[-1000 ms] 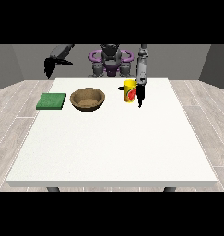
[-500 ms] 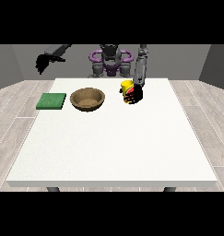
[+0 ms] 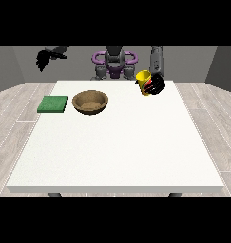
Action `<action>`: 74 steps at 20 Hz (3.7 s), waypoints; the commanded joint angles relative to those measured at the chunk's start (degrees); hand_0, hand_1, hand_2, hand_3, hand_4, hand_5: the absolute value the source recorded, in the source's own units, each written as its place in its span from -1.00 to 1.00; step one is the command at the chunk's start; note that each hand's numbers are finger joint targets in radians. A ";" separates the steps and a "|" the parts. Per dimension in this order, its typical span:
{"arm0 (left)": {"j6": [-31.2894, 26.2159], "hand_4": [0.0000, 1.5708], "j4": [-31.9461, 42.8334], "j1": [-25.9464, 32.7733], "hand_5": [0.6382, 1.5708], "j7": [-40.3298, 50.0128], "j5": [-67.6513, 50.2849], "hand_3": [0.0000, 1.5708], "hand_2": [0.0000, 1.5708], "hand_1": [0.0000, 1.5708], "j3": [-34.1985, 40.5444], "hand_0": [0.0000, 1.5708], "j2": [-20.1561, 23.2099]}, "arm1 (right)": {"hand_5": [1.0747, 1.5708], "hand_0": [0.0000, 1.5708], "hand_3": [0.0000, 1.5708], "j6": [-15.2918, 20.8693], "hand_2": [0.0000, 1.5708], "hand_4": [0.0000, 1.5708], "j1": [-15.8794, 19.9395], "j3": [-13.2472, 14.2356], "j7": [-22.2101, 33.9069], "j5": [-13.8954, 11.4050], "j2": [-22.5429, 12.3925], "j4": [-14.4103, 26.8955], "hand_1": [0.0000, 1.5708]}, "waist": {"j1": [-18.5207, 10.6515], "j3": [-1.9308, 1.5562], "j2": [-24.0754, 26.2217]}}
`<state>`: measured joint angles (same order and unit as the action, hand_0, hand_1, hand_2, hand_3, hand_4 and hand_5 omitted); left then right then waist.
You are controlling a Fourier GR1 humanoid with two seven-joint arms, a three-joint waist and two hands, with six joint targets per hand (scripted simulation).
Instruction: Pick the cup and pour the ball into the bowl, then pick the bowl and place it on the pad
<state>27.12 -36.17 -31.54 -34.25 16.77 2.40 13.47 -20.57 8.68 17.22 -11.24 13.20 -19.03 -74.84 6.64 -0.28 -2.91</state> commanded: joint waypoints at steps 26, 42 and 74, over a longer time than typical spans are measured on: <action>-2.83 0.76 3.66 -23.75 0.63 53.83 52.76 1.00 1.00 0.91 -33.52 0.91 -5.12 | 1.00 -1.00 -1.00 -4.79 -1.00 -1.00 1.26 2.33 -7.04 -0.75 -2.21 16.42 -1.00 | 0.79 0.12 8.05; -21.42 0.95 6.72 -28.34 0.07 53.99 76.41 1.00 1.00 0.84 -52.73 0.84 -11.27 | 1.00 -1.00 -1.00 -7.28 -1.00 -1.00 3.97 4.90 -6.40 1.00 -6.41 20.68 -1.00 | -1.56 0.24 7.68; -16.25 -1.00 -30.43 6.38 0.98 19.02 -10.11 -1.00 -1.00 -1.00 -9.82 -1.00 -12.12 | 0.99 -1.00 -1.00 16.46 -1.00 -0.59 14.02 1.66 -4.22 -2.51 9.96 19.48 -1.00 | -16.26 0.29 -6.14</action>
<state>16.10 -65.09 -29.35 -9.92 10.62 -8.12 0.69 -6.53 21.06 19.41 -15.41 11.14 -10.59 -57.07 -8.28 0.21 -9.42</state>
